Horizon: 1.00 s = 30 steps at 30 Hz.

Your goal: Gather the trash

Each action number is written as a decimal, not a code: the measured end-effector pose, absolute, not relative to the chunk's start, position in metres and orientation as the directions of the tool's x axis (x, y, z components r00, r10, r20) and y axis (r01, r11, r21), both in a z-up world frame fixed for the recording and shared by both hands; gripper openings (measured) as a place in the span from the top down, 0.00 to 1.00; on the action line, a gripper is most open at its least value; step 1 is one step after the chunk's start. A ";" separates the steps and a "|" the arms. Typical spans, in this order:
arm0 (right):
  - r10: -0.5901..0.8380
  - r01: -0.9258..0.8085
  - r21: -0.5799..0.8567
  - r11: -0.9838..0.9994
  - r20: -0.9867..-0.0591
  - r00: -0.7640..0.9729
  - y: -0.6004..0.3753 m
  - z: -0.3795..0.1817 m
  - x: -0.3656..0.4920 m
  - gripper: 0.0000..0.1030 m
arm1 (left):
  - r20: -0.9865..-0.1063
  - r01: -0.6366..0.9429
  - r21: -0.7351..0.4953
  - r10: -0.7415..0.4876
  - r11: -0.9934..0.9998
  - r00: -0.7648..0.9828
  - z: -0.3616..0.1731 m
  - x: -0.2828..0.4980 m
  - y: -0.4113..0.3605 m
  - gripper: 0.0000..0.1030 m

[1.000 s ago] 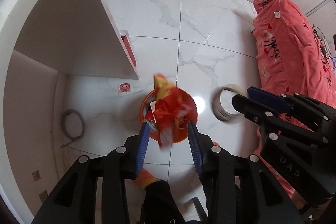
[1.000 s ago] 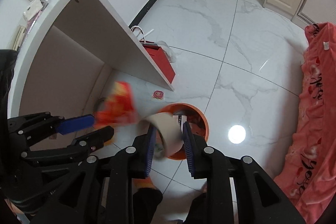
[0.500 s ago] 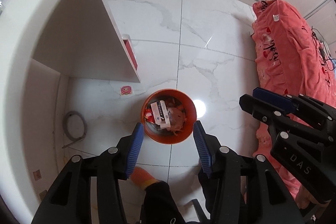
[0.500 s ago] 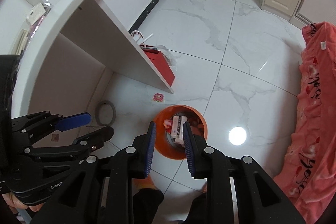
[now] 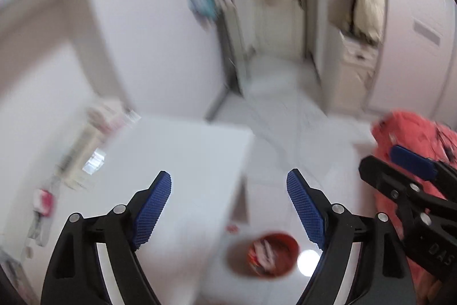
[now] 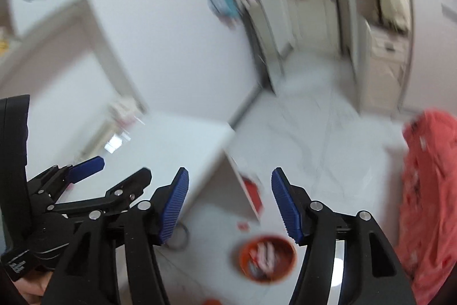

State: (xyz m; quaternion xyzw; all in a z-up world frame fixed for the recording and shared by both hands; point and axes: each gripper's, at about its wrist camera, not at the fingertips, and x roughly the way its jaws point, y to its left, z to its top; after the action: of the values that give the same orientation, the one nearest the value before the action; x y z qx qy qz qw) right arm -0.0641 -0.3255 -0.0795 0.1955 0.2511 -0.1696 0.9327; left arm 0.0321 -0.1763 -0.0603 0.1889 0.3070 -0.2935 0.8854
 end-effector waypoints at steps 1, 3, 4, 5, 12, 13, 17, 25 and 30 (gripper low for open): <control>-0.215 0.400 0.277 0.874 -0.517 0.829 -0.322 -0.071 -0.064 0.28 | -0.624 0.608 0.169 -0.393 0.776 0.675 -0.046 0.030 -0.166 0.16; -0.214 0.361 0.270 0.893 -0.450 0.867 -0.307 -0.043 -0.067 0.20 | -0.579 0.552 0.179 -0.366 0.815 0.729 -0.025 0.029 -0.147 0.05; -0.214 0.352 0.268 0.897 -0.434 0.875 -0.304 -0.037 -0.066 0.13 | -0.559 0.529 0.177 -0.357 0.830 0.748 -0.015 0.027 -0.139 0.05; -0.217 0.342 0.261 0.903 -0.411 0.885 -0.296 -0.028 -0.067 0.11 | -0.545 0.509 0.175 -0.347 0.843 0.763 -0.009 0.025 -0.132 0.05; -0.162 0.252 0.218 0.943 -0.361 0.918 -0.261 -0.005 -0.057 0.05 | -0.531 0.384 0.140 -0.258 0.913 0.807 0.007 0.023 -0.082 0.05; -0.146 0.237 0.217 0.947 -0.365 0.920 -0.259 -0.005 -0.053 0.05 | -0.528 0.357 0.141 -0.235 0.923 0.816 0.006 0.022 -0.076 0.05; -0.111 0.203 0.210 0.956 -0.380 0.918 -0.250 -0.002 -0.045 0.05 | -0.517 0.287 0.111 -0.191 0.951 0.834 0.011 0.010 -0.055 0.05; -0.035 0.108 0.171 0.979 -0.384 0.922 -0.225 -0.005 -0.038 0.05 | -0.511 0.209 0.117 -0.122 0.971 0.851 0.011 -0.005 -0.023 0.05; -0.014 0.073 0.144 0.987 -0.375 0.927 -0.214 -0.004 -0.032 0.05 | -0.512 0.172 0.112 -0.092 0.979 0.854 0.012 -0.007 -0.012 0.05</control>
State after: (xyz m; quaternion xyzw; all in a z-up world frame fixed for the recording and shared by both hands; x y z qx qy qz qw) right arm -0.0322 -0.2141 -0.0041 0.0777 0.1897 -0.0223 0.9785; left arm -0.0074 -0.0118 0.0121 0.0769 0.2613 -0.0687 0.9597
